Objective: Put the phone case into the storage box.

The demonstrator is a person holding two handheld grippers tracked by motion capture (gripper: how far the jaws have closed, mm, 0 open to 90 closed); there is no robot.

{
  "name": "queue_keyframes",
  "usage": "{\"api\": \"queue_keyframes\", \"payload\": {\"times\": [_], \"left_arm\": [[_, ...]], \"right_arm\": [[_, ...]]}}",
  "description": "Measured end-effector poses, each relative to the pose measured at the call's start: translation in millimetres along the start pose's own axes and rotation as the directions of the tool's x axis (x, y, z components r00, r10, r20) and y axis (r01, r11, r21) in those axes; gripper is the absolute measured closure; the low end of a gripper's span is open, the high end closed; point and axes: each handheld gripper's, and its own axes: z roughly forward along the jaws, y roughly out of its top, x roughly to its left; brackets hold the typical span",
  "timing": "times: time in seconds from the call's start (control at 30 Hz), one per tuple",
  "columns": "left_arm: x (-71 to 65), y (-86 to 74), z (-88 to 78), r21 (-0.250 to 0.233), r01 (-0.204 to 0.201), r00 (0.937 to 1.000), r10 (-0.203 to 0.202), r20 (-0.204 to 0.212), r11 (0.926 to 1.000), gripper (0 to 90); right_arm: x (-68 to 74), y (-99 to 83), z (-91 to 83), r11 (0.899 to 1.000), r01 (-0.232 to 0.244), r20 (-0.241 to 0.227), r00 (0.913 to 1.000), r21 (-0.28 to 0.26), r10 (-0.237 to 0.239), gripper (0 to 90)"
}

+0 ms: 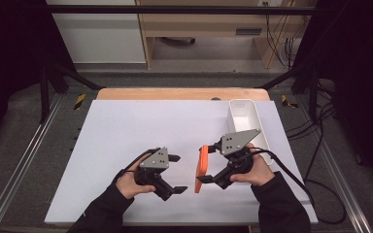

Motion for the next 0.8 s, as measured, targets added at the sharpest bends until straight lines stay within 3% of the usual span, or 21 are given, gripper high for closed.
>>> {"api": "queue_keyframes", "payload": {"times": [0.17,0.3,0.53,0.8], "left_arm": [[7.3,-12.3,-12.3,-0.011,0.053,0.9968,-0.053,-0.059,0.9985,2.3],[12.7,-21.8,-21.4,-0.027,0.087,0.99,-0.089,-0.109,0.9959,2.3],[20.0,-37.8,-37.6,-0.065,0.131,0.9701,-0.142,-0.197,0.9892,2.3],[25.9,-57.3,-55.6,-0.105,0.18,0.945,-0.201,-0.258,0.9781,2.3]], "right_arm": [[-0.9,1.2,-8.8,1.0,-0.009,0.039,0.9992,-0.013,0.009,16.2],[-2.0,0.8,-15.7,1.0,-0.018,0.069,0.9974,-0.023,0.019,16.2],[-2.6,1.6,-25.6,0.999,-0.038,0.113,0.9928,-0.028,0.041,16.2],[-5.6,5.3,-38.6,0.996,-0.062,0.178,0.9814,-0.066,0.073,16.2]]}}
